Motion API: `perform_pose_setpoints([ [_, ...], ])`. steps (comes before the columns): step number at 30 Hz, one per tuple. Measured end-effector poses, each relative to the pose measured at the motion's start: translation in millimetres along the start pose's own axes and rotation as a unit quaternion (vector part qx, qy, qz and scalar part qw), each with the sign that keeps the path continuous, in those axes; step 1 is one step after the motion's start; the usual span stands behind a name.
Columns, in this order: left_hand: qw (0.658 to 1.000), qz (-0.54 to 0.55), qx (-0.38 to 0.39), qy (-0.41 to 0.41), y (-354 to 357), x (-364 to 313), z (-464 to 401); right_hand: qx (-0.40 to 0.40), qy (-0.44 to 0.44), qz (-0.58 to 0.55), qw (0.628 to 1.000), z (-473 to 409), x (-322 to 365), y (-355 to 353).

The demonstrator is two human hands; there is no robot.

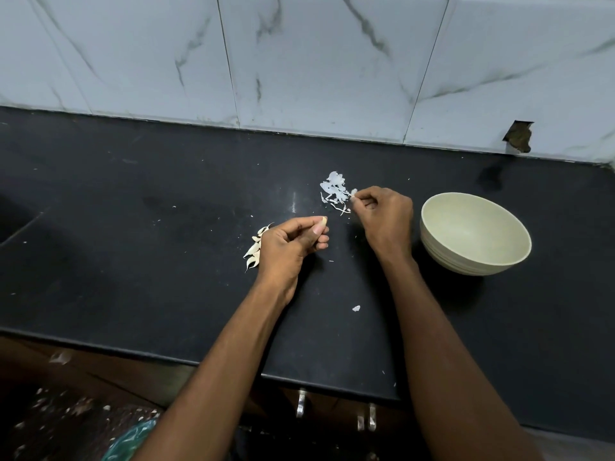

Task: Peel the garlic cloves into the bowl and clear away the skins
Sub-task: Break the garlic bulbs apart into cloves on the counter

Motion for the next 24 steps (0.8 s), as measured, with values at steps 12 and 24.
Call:
perform_pose_setpoints([
  [12,0.999,-0.036,0.011,0.016,1.7,-0.1,1.5,0.048,0.095,-0.158,0.982,7.3,-10.3,-5.4],
  [24,0.995,-0.07,0.061,0.04,5.5,-9.5,13.0,0.195,0.098,-0.314,0.924,66.9,28.9,-24.7],
])
Point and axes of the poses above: each hand's wrist, its own z-axis away from the middle knuckle, its own y-axis out of the palm, x = y × z, the point moved 7 cm from there along -z, towards the middle knuckle, and after that the axes turned 9 degrees about -x, right-handed, at the moved point
